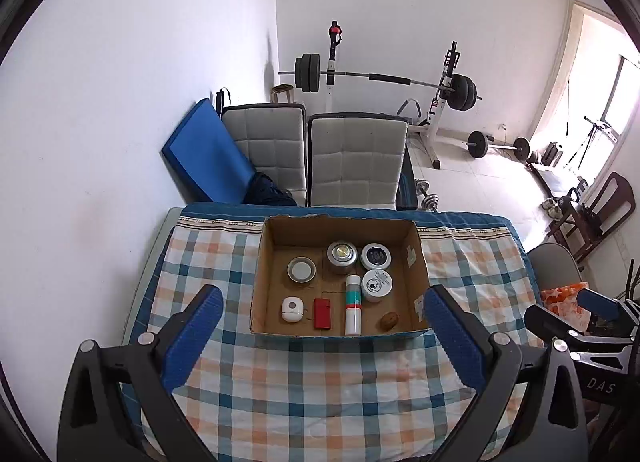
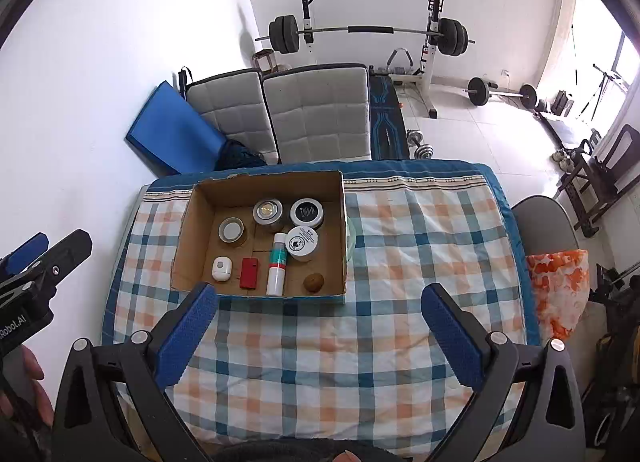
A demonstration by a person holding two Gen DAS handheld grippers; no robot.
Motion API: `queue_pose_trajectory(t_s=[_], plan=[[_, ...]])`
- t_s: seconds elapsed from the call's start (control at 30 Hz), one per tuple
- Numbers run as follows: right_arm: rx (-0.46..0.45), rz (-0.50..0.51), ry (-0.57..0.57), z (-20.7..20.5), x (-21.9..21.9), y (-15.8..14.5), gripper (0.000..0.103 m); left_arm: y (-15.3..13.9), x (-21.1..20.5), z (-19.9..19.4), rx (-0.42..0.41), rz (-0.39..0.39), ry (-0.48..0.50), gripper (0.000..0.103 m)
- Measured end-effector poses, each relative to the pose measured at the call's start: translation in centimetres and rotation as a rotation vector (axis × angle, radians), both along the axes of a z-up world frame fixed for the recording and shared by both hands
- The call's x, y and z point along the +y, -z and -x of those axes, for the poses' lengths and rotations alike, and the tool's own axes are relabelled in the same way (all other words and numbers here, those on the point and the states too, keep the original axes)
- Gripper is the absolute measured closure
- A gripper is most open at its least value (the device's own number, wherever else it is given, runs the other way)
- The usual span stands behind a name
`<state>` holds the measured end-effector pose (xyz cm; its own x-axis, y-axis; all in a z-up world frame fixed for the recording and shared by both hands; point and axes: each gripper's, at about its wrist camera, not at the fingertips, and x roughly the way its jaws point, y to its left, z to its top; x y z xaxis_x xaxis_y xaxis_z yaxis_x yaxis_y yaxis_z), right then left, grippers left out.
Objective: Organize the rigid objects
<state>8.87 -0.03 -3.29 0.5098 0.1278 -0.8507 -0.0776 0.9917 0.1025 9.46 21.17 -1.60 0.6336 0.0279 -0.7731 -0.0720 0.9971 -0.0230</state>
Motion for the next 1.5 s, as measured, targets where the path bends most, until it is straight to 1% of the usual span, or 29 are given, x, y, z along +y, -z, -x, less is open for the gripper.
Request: queue_pose_trajectory(t_s=[0.2, 0.43, 0.83, 1.0, 1.17, 1.5], plan=[[-0.065, 0.022, -0.012, 1.8, 0.0, -2.8, 0.000, -1.0, -0.6, 1.2, -0.024, -0.005, 0.005, 0.000], [-0.119, 0.047, -0.017, 2.7, 0.3, -4.4, 0.000, -1.1, -0.9, 1.8, -0.029, -0.010, -0.004, 0.000], [-0.140, 0.076, 0.001, 2.9, 0.3, -4.5, 0.000, -1.0, -0.7, 2.1, -0.030, -0.002, -0.002, 0.000], [-0.159, 0.094, 0.007, 3.2, 0.4, -4.6, 0.000, -1.3, -0.6, 2.5, -0.043, -0.004, -0.023, 0.000], [-0.178, 0.100, 0.007, 3.6, 0.5, -5.0, 0.000, -1.5, -0.5, 2.7, -0.050, -0.005, -0.023, 0.000], [-0.188, 0.104, 0.021, 4.0, 0.2, -5.3, 0.000, -2.2, -0.9, 2.8, -0.073, -0.005, -0.011, 0.000]])
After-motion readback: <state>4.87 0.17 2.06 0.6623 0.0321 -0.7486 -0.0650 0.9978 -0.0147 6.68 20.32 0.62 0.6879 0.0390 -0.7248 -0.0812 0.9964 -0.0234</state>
